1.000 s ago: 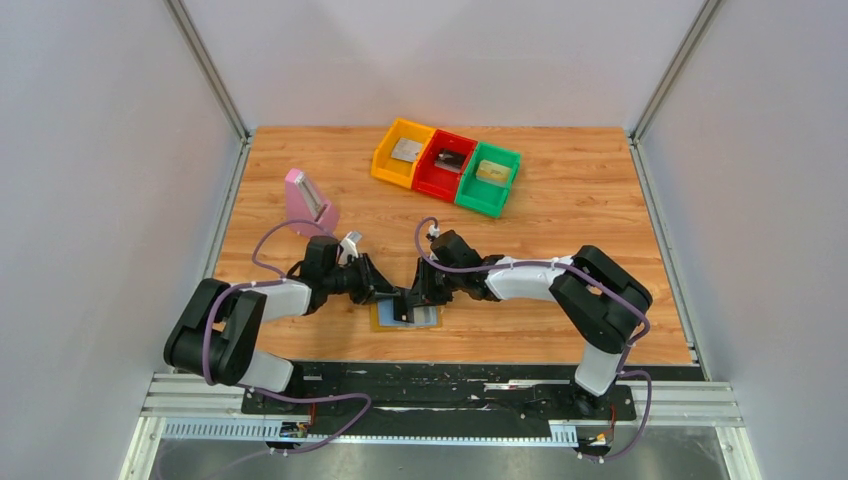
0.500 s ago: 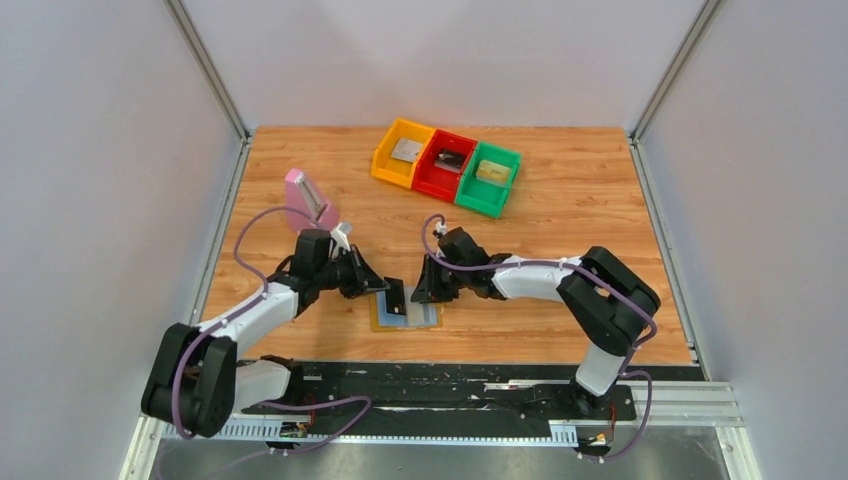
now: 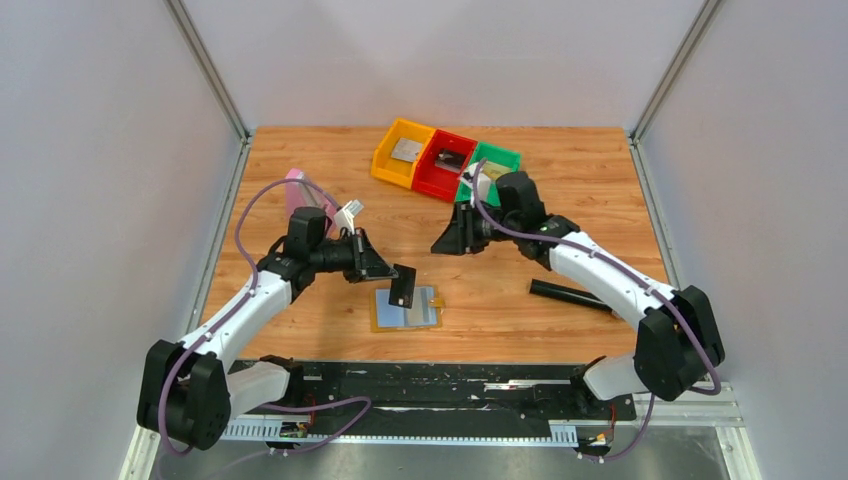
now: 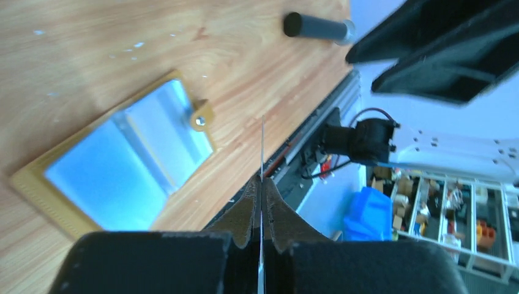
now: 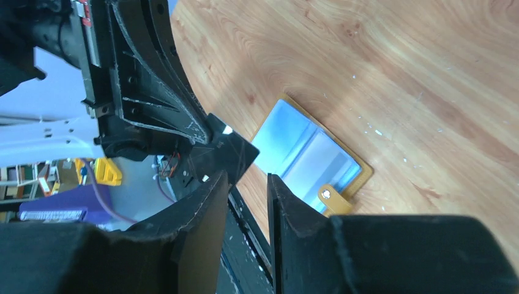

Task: Take the credit cards out of the card holder
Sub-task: Remove the credit card from the card holder.

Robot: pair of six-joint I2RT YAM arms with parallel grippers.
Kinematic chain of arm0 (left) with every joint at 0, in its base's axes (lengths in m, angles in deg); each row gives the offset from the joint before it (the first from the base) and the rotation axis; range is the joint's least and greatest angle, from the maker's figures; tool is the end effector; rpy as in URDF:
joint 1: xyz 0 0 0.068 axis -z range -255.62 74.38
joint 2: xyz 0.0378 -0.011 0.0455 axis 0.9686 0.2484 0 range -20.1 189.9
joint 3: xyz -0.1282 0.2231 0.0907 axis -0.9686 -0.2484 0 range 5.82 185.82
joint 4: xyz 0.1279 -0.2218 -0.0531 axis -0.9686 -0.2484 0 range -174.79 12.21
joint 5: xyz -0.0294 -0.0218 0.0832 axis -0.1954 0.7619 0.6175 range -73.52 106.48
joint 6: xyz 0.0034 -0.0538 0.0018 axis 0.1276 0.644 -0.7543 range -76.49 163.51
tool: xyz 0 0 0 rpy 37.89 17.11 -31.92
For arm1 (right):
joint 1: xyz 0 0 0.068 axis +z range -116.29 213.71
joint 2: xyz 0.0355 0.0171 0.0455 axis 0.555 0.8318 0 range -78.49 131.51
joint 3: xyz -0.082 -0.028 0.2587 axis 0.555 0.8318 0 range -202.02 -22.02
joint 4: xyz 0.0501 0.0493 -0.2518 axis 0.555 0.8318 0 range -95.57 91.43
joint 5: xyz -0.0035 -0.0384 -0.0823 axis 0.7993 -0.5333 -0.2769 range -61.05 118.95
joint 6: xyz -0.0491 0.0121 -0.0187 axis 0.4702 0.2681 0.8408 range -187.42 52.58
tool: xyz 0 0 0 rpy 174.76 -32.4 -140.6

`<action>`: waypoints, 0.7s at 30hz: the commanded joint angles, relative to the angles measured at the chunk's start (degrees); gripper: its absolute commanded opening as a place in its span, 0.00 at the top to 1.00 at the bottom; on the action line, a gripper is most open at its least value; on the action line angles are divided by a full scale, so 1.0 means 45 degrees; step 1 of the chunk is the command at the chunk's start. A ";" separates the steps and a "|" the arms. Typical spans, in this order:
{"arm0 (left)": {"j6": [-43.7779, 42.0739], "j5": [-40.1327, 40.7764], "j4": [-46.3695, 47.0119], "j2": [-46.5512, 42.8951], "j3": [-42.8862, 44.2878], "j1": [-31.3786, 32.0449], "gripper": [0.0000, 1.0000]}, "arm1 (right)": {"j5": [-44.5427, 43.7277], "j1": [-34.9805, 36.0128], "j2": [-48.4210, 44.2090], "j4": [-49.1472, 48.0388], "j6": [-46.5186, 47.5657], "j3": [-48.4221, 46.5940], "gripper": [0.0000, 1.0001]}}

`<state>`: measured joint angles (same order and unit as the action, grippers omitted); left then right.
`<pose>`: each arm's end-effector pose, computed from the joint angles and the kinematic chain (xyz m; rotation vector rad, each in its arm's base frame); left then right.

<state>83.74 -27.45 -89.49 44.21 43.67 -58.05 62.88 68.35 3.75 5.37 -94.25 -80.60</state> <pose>0.2118 -0.0929 0.2344 -0.0101 2.3858 -1.3765 0.2503 0.1972 0.2729 -0.5254 2.2751 1.2233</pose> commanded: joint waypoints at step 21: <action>-0.0501 -0.3665 0.1539 0.0585 0.1204 0.1897 1.00 | 0.5878 -0.0277 0.0927 0.2629 0.3071 -0.1759 0.69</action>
<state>82.69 -41.46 -84.77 46.73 46.88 -49.81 87.14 65.83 7.12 17.45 -82.99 -85.63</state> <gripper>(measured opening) 0.007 0.310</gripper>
